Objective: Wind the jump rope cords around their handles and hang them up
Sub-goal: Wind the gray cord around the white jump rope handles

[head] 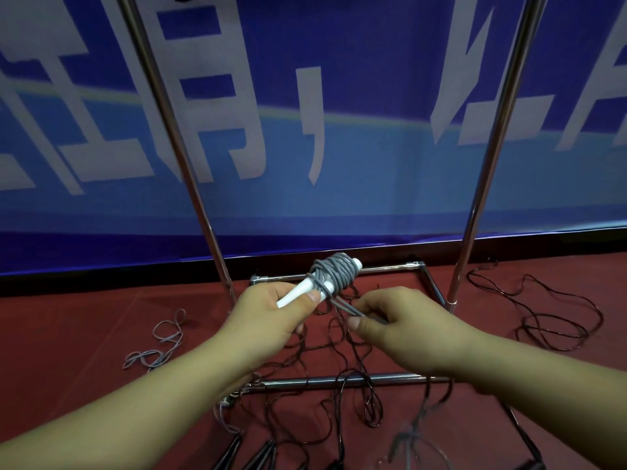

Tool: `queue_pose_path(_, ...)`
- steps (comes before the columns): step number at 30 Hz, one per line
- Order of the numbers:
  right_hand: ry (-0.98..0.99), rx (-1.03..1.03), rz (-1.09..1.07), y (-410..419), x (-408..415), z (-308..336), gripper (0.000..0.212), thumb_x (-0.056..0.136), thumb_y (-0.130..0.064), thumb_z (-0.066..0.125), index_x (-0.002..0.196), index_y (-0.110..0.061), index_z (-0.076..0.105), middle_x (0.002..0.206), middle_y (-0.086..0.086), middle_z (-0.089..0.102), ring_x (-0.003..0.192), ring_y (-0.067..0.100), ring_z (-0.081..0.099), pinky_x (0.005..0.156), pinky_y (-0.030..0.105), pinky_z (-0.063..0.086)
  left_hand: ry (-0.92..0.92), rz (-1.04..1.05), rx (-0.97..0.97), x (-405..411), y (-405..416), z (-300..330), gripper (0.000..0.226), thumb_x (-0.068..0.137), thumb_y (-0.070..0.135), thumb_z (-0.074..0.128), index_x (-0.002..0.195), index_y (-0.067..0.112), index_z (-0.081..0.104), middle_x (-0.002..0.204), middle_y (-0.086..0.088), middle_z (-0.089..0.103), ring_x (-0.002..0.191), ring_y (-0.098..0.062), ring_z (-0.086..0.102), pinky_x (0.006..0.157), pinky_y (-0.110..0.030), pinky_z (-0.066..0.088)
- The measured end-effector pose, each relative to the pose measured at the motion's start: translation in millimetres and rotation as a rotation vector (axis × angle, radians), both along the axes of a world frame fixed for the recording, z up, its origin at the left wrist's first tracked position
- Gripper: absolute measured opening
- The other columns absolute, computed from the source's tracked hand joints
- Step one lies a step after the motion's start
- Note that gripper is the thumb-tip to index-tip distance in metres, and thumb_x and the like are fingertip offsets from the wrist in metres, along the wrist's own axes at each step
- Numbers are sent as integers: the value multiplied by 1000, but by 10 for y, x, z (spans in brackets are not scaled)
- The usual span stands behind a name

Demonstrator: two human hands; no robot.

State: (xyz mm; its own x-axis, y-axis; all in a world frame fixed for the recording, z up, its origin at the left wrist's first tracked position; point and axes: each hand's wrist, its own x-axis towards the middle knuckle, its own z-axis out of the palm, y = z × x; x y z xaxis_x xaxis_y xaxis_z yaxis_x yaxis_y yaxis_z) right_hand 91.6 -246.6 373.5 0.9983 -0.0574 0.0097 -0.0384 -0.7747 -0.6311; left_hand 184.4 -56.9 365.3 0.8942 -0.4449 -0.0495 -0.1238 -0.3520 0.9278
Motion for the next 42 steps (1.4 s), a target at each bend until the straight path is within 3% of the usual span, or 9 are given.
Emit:
queue_pose_path(4,13,-81,8,-8,-13,32,26,97,-41,57,78,-25,64,62,-7,51,56,3,46,54,15,36,-152,-32,151,25,10,-28,30,92,37,69,75,12,67,53,3,50,48,-13,39,50,-26,32)
queue_pose_path(8,59,-115,69,27,-48,36,33,98,-41,55,69,-26,54,63,-4,48,56,8,43,54,19,35,-251,-30,301,76,75,-84,26,89,43,69,72,24,67,49,8,54,44,-9,44,50,-26,36)
queue_pose_path(12,104,-120,70,43,-51,21,29,98,-40,55,77,-20,61,66,-2,51,61,9,45,55,16,36,-350,-13,443,83,66,-105,24,89,47,67,73,30,66,56,8,62,51,-8,55,52,-26,41)
queue_pose_path(17,120,-101,26,44,-40,47,31,97,-40,56,69,-26,55,62,-6,50,55,4,46,49,14,35,-343,43,466,177,85,-148,22,90,48,67,78,29,68,60,5,64,60,-14,62,56,-27,42)
queue_pose_path(22,108,-64,85,42,-35,65,26,96,-38,59,72,-27,59,62,-6,51,54,4,45,52,16,37,-230,102,397,265,81,-194,38,90,45,69,78,9,72,53,3,52,50,-15,44,54,-29,35)
queue_pose_path(26,51,-21,100,24,-33,50,22,96,-36,60,80,-22,64,63,-7,50,55,4,45,53,18,37,-204,118,388,283,96,-210,44,89,47,69,74,6,69,51,3,50,48,-15,42,53,-28,35)
queue_pose_path(34,-54,14,30,7,-25,77,15,93,-37,65,79,-31,66,69,-6,63,60,6,55,55,19,42,-321,-83,557,211,106,-207,34,88,50,67,65,25,64,49,8,54,50,-13,51,55,-29,40)
queue_pose_path(37,-69,37,-2,-36,-26,95,14,91,-36,67,86,-26,75,79,-1,71,72,12,62,66,28,49,-342,-186,622,172,112,-173,25,87,51,67,74,30,69,56,6,61,55,-14,57,57,-30,45)
queue_pose_path(42,-78,17,-52,-100,-8,47,13,91,-35,69,90,-26,78,85,-9,74,80,0,65,73,20,50,-411,-445,712,61,102,-105,24,86,57,63,86,34,69,70,2,66,65,-15,62,65,-39,53)
